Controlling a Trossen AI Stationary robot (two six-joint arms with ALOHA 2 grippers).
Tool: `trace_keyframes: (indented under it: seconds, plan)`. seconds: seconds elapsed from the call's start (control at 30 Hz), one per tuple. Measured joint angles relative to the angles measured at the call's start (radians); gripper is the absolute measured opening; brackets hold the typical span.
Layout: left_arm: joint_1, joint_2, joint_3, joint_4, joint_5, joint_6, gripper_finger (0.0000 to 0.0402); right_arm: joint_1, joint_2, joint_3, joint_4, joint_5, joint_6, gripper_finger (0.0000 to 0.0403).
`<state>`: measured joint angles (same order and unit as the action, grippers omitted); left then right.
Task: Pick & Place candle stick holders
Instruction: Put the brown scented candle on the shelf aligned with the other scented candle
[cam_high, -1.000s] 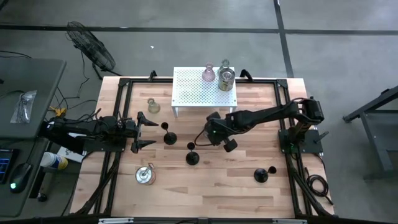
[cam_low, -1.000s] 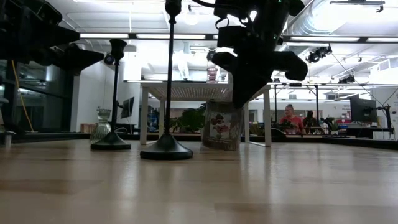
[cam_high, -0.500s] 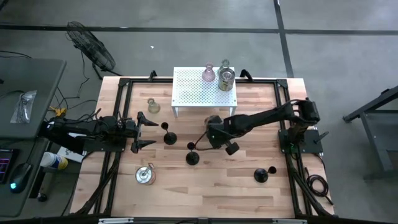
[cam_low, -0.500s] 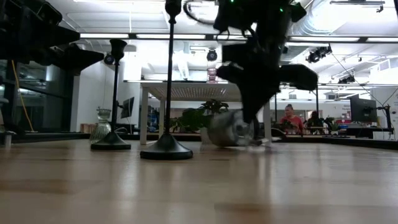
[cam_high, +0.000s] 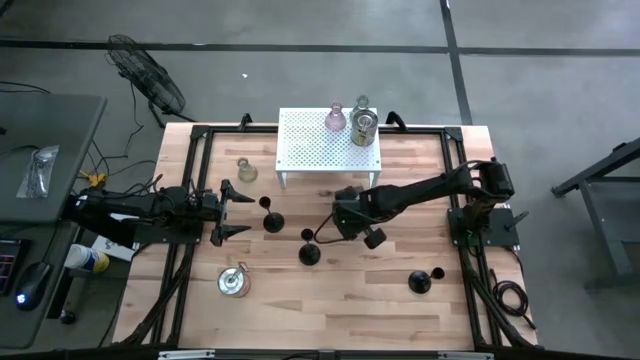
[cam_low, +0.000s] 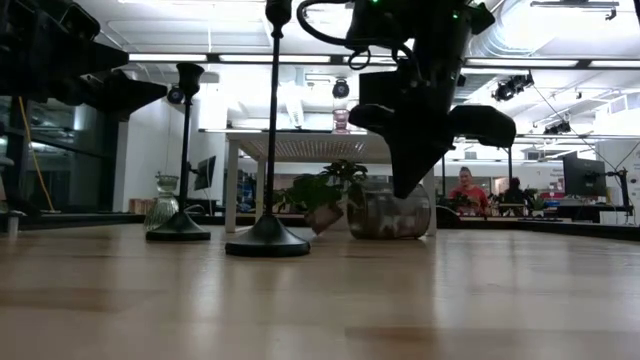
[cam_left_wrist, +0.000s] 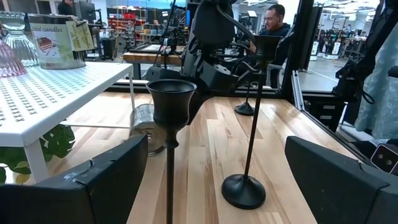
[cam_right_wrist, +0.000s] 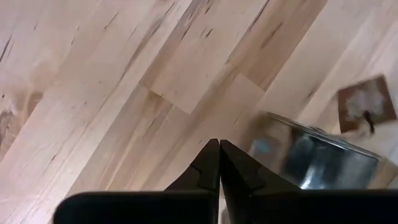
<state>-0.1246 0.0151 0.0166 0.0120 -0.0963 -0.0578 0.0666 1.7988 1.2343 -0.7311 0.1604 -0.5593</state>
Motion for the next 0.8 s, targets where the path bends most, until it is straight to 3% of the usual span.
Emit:
trace_keyframes:
  seconds: [0.53,0.67,0.8]
  plan:
    - [0.0,0.0,0.0,0.0,0.0,0.0,0.0372,0.036,-0.111,0.002,-0.092,0.07,0.189,0.0009]
    - [0.0,0.0,0.0,0.0,0.0,0.0,0.0372,0.04,-0.139,-0.009,-0.131,-0.032,0.222,0.0053]
    - [0.0,0.0,0.0,0.0,0.0,0.0,0.0372,0.041,-0.147,-0.051,-0.081,-0.08,0.297,0.0137]
